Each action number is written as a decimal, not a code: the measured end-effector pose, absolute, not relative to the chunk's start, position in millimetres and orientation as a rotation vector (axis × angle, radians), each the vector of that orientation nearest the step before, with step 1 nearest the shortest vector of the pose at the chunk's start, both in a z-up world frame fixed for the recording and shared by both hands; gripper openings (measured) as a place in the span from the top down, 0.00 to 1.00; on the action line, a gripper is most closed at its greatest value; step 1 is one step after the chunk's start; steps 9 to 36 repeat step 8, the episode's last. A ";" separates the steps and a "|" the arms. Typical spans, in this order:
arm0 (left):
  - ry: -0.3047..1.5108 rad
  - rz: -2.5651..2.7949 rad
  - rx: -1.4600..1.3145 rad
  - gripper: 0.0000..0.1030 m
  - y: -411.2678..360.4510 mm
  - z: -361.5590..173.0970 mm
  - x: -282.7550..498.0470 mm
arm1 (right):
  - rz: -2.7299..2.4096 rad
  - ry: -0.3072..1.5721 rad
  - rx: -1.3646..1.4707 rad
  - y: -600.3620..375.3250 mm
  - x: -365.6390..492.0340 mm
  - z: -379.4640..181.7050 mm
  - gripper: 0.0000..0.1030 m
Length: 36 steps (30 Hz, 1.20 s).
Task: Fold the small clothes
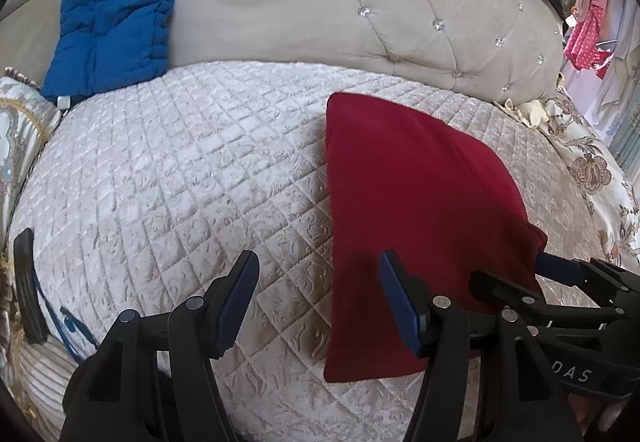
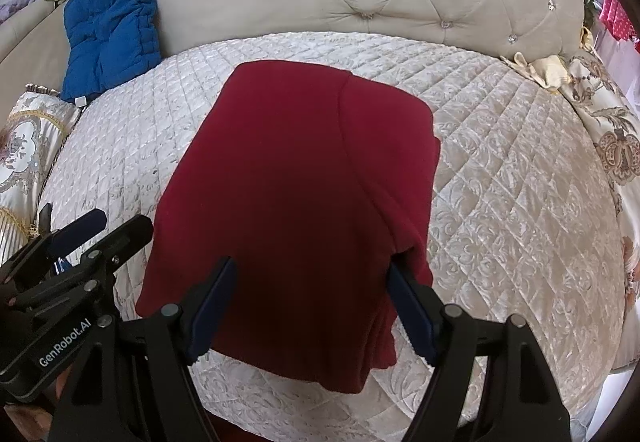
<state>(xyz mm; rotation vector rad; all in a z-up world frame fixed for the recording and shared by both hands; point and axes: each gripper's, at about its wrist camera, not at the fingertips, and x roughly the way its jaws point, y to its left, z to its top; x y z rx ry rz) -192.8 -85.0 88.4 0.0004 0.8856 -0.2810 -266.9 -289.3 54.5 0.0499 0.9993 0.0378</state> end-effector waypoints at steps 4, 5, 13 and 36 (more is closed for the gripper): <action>0.850 -0.291 -0.001 0.61 -83.1 90.8 -192.1 | 0.041 0.998 0.056 -289.4 -265.0 53.3 0.23; 0.843 -0.287 0.005 0.61 -83.1 91.4 -191.9 | 0.043 0.995 0.060 -290.4 -264.5 53.6 0.23; 0.845 -0.276 0.010 0.61 -81.6 92.0 -186.5 | 0.049 0.980 0.080 -295.5 -262.5 57.5 0.23; 0.845 -0.276 0.010 0.61 -81.6 92.0 -186.5 | 0.049 0.980 0.080 -295.5 -262.5 57.5 0.23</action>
